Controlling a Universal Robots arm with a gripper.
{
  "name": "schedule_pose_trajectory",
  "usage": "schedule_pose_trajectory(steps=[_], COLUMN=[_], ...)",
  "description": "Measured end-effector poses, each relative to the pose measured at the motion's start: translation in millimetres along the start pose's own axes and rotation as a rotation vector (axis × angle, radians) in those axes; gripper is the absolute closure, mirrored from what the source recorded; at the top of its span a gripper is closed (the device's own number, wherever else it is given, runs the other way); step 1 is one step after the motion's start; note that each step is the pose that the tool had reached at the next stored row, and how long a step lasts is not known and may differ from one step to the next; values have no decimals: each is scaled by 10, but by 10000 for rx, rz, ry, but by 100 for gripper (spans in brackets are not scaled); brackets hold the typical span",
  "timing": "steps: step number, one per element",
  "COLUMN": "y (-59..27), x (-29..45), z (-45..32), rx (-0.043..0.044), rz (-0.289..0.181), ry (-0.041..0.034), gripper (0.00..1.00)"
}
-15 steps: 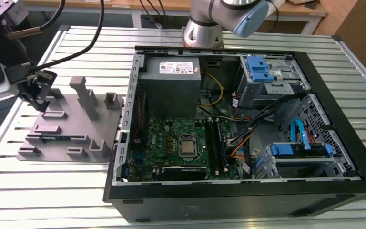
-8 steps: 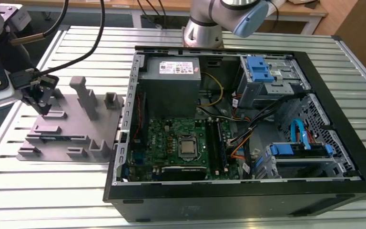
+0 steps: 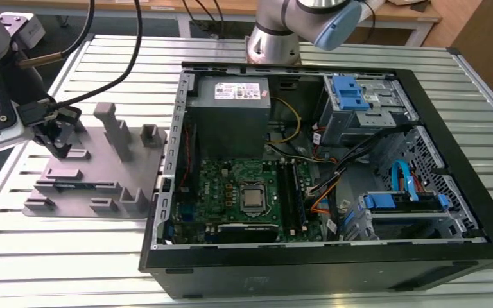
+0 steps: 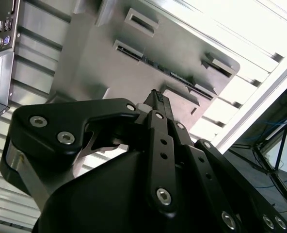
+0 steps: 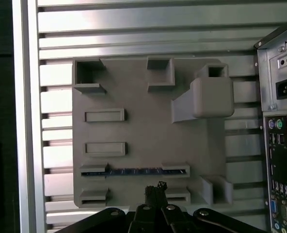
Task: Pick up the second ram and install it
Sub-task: 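Reach for the second ram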
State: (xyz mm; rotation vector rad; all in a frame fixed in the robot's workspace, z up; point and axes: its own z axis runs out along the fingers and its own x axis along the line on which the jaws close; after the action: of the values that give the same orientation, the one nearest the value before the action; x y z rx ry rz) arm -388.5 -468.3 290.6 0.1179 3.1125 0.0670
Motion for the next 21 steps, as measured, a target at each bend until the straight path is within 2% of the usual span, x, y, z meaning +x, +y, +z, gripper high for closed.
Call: schedule_pose_trajectory(steps=[21], y=[-12], x=[15], z=[257], rx=[0], rz=[0], ry=[-1], gripper=[89])
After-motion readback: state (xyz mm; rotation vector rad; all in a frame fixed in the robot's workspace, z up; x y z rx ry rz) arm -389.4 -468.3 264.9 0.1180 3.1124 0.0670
